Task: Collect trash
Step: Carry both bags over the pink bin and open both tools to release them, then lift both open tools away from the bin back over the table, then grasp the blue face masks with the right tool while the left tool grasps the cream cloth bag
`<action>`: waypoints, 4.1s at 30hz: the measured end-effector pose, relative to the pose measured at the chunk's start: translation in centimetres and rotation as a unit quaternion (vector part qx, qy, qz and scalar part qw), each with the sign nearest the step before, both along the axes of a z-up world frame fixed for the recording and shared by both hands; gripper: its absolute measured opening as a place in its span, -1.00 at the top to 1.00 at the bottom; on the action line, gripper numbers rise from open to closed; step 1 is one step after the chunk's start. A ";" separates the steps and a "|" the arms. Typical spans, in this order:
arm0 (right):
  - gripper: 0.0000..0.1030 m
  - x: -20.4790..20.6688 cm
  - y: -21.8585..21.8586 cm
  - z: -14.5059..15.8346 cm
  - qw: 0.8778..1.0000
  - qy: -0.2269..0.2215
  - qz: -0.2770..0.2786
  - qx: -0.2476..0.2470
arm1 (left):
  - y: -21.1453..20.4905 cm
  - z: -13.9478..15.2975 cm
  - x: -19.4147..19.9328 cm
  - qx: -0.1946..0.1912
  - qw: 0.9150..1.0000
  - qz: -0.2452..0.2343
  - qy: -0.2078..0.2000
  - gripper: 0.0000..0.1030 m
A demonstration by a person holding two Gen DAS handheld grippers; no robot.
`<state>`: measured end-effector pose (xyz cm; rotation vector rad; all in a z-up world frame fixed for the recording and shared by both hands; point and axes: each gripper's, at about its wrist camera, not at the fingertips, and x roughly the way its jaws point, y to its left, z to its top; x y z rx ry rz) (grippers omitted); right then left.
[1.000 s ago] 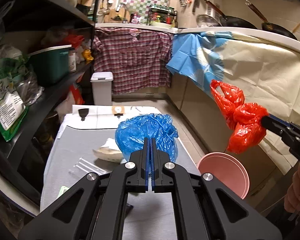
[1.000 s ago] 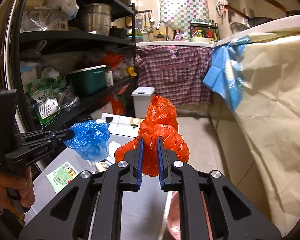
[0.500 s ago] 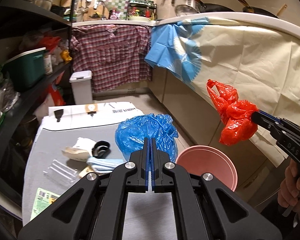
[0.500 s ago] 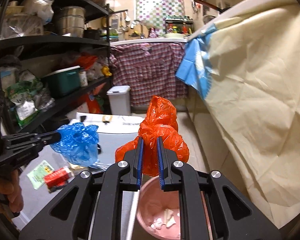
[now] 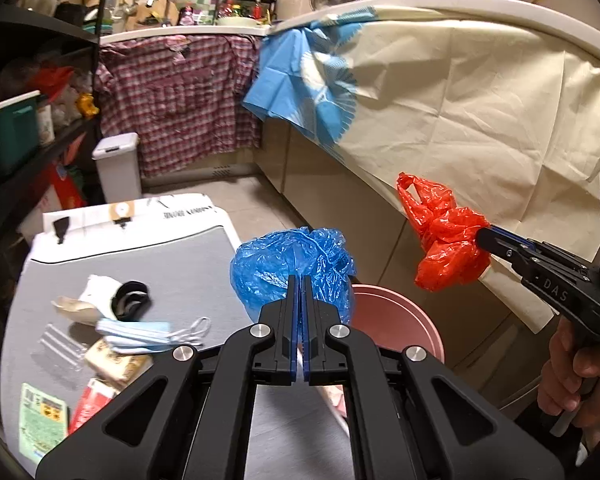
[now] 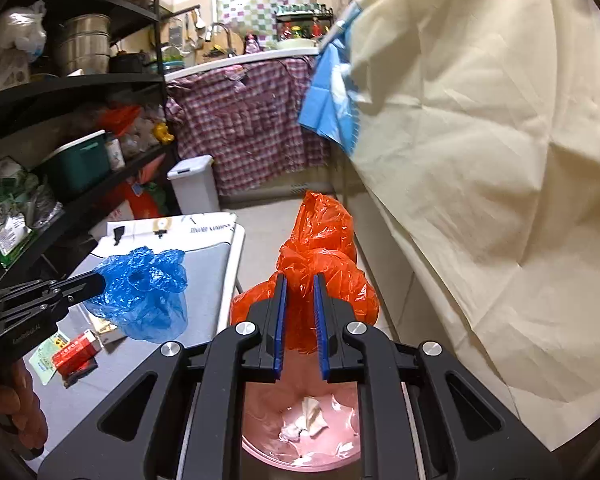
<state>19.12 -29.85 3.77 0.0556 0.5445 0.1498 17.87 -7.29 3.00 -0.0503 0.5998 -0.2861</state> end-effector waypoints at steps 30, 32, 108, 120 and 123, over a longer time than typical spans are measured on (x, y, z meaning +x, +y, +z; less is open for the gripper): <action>0.03 2.6 -1.2 -3.1 0.997 0.072 -0.030 -0.027 | -6.3 -4.0 3.8 0.011 0.997 -0.057 0.048 0.49; 0.01 2.5 -1.3 -3.0 0.997 0.068 -0.034 -0.027 | -5.9 -4.0 3.7 0.006 0.997 -0.055 0.049 0.49; -0.16 10.5 28.2 -12.4 0.945 0.092 0.312 -0.023 | 25.9 -9.1 9.3 -0.148 0.945 0.244 0.161 -0.01; -0.11 10.7 29.9 -14.3 0.932 0.131 0.335 -0.055 | 25.7 -11.3 9.9 -0.181 0.936 0.233 0.192 0.35; 0.16 10.7 29.9 -14.4 0.930 0.128 0.338 -0.062 | 25.7 -11.0 9.7 -0.178 0.938 0.232 0.188 0.58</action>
